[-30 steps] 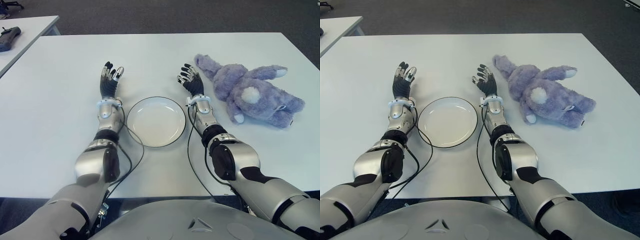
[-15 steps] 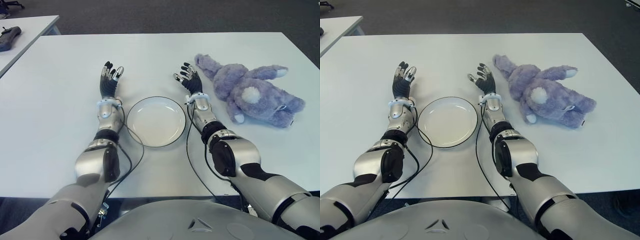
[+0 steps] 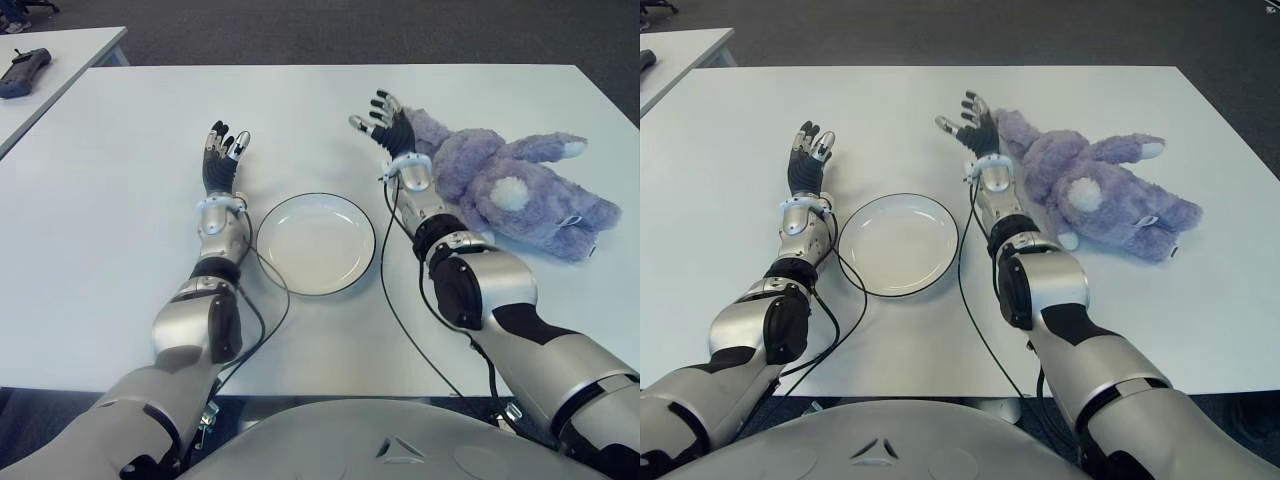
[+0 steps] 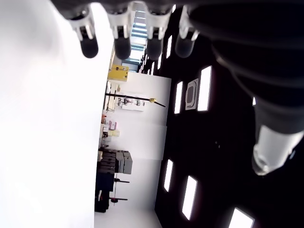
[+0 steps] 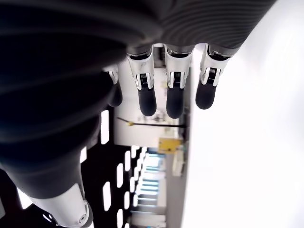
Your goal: Put the doll into the plate.
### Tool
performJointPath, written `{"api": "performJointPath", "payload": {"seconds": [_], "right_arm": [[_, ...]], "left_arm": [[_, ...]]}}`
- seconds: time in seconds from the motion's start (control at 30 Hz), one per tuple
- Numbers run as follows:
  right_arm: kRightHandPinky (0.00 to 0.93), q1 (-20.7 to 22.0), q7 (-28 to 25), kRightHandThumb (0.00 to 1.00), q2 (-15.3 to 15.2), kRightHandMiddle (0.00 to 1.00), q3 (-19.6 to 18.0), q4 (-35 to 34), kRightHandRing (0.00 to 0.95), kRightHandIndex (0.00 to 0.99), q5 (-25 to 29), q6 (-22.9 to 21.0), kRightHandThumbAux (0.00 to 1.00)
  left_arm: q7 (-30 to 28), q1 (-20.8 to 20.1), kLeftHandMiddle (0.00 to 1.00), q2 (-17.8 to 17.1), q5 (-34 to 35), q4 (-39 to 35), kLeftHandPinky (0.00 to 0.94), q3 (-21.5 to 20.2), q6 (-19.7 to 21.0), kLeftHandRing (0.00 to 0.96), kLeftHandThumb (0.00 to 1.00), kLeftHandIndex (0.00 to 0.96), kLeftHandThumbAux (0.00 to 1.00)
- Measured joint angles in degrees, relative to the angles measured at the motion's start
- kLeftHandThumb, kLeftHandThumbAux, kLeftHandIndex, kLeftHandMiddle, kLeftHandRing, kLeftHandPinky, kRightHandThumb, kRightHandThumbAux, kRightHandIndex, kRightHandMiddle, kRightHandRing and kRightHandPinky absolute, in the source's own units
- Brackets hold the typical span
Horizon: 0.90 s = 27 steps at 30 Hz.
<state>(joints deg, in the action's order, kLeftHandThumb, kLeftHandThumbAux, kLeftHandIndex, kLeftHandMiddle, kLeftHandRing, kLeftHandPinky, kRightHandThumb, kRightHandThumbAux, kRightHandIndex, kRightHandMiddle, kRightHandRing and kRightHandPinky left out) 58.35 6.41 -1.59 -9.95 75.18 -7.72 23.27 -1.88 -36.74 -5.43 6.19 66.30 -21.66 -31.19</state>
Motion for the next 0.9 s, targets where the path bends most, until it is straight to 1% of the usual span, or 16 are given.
{"api": "performJointPath", "payload": {"seconds": [0.07,0.13,0.27,0.43,0.57,0.73,0.8,0.83,0.9], "right_arm": [[0.137,0.89,-0.26,0.256,-0.39,0.136,0.00,0.00,0.130,0.073,0.02,0.06,0.769],[0.136,1.74,-0.71,0.267,-0.77,0.136,-0.04,0.00,0.129,0.072,0.10,0.12,0.770],[0.136,3.34,-1.61,0.322,-1.44,0.133,-0.15,0.00,0.123,0.069,0.18,0.14,0.769],[0.122,5.54,-2.42,0.330,-2.13,0.124,-0.25,0.00,0.113,0.062,0.43,0.15,0.765],[0.092,7.16,-2.74,0.311,-2.47,0.112,-0.25,-0.01,0.096,0.062,0.73,0.19,0.764],[0.087,8.56,-2.79,0.276,-2.89,0.105,-0.25,0.00,0.084,0.070,0.88,0.20,0.770],[0.086,8.99,-2.79,0.254,-3.08,0.101,-0.25,0.00,0.081,0.071,0.93,0.20,0.775],[0.087,9.24,-2.78,0.216,-3.23,0.095,-0.25,0.00,0.077,0.071,0.96,0.20,0.786],[0.091,9.80,-2.76,0.193,-3.59,0.092,-0.25,0.02,0.077,0.071,0.95,0.20,0.790]], "left_arm": [[0.00,-0.05,0.073,0.00,0.00,0.00,0.015,0.00,0.01,0.043,0.000,0.022,0.578],[0.00,-0.10,0.072,0.00,0.00,0.00,0.016,0.01,0.04,0.042,0.000,0.021,0.576],[0.01,-0.18,0.068,0.00,0.00,0.00,0.018,0.03,0.09,0.040,0.000,0.014,0.569],[0.01,-0.24,0.068,0.00,-0.03,0.00,0.014,0.10,0.21,0.039,0.000,0.013,0.569],[0.01,-0.28,0.068,0.00,-0.03,0.01,0.010,0.13,0.21,0.037,0.000,0.017,0.569],[0.01,-0.33,0.069,0.04,0.03,0.01,0.019,0.01,0.20,0.041,0.000,0.022,0.575],[0.01,-0.34,0.069,0.06,0.04,0.01,0.018,-0.04,0.20,0.041,0.000,0.021,0.577],[0.01,-0.35,0.067,0.06,0.04,0.00,0.016,-0.05,0.20,0.040,0.000,0.019,0.583],[0.01,-0.37,0.065,0.09,0.04,0.01,0.018,-0.05,0.20,0.040,0.000,0.018,0.587]]}}
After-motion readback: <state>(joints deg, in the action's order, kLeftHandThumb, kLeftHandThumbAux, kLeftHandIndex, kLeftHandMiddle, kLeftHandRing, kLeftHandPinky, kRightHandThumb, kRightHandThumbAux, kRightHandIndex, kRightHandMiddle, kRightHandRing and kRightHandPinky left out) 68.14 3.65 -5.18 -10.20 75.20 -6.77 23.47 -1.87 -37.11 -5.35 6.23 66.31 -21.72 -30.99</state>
